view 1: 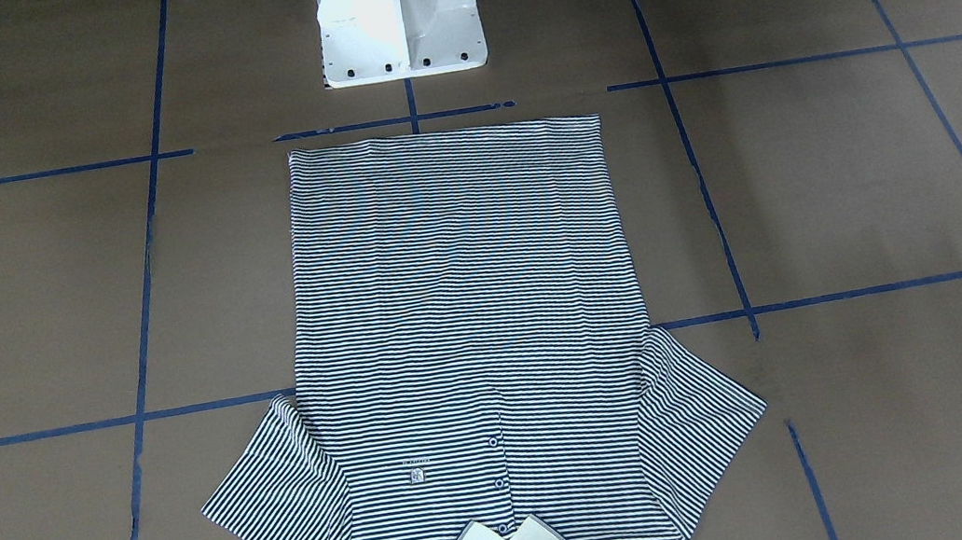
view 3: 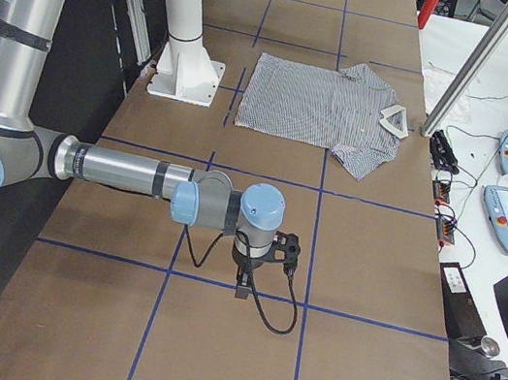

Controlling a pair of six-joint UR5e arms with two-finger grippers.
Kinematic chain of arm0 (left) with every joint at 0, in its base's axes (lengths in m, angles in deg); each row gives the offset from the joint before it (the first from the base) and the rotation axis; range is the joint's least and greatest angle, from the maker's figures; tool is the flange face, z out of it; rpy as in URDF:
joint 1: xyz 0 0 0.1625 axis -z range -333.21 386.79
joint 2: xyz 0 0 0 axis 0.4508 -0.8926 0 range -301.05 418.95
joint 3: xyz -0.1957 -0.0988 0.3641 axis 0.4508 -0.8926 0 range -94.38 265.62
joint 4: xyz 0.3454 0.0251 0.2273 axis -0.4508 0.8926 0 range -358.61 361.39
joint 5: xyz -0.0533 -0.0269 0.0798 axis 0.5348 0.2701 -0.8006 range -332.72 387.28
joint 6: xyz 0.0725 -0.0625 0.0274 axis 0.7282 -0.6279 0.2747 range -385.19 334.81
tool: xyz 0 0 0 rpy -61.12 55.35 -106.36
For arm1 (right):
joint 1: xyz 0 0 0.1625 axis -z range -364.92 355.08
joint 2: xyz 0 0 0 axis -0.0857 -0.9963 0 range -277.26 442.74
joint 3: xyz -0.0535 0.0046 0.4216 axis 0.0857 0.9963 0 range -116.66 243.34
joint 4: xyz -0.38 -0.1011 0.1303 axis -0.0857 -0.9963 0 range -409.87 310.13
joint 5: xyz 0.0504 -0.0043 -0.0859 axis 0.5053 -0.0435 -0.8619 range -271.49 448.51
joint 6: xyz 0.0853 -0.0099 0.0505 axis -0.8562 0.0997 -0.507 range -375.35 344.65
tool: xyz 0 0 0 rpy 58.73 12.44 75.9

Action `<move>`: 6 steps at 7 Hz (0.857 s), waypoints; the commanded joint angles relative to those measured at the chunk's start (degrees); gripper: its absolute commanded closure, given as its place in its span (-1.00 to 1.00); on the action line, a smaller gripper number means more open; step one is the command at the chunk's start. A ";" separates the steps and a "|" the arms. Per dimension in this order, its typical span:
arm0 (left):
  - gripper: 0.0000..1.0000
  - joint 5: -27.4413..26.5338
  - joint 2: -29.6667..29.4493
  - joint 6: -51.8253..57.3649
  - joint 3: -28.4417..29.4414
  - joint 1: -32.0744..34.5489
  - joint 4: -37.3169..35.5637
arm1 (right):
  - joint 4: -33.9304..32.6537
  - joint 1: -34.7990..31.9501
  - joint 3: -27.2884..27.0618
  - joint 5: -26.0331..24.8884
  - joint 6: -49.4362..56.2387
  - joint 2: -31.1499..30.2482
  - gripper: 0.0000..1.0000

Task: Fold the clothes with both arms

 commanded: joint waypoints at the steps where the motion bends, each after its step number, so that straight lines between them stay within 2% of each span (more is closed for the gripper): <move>1: -1.00 0.00 -0.17 0.09 -0.22 -0.30 0.23 | 2.02 0.05 0.12 0.09 -0.08 0.06 -1.00; 2: -1.00 0.09 -0.18 0.09 -0.22 -0.30 1.63 | 6.21 0.05 0.29 0.26 -0.17 0.15 -1.00; 4: -1.00 -0.17 -0.18 -0.26 0.48 -1.78 4.70 | 20.86 0.22 0.64 -0.44 -0.17 0.32 -1.00; 5: -1.00 0.09 -0.44 -0.35 -0.30 -1.80 9.85 | 24.59 0.22 2.99 -0.18 -0.35 3.72 -1.00; 6: -1.00 -0.43 -2.61 -0.53 -0.05 -1.88 19.74 | 24.97 0.22 6.59 -0.26 -2.09 7.49 -1.00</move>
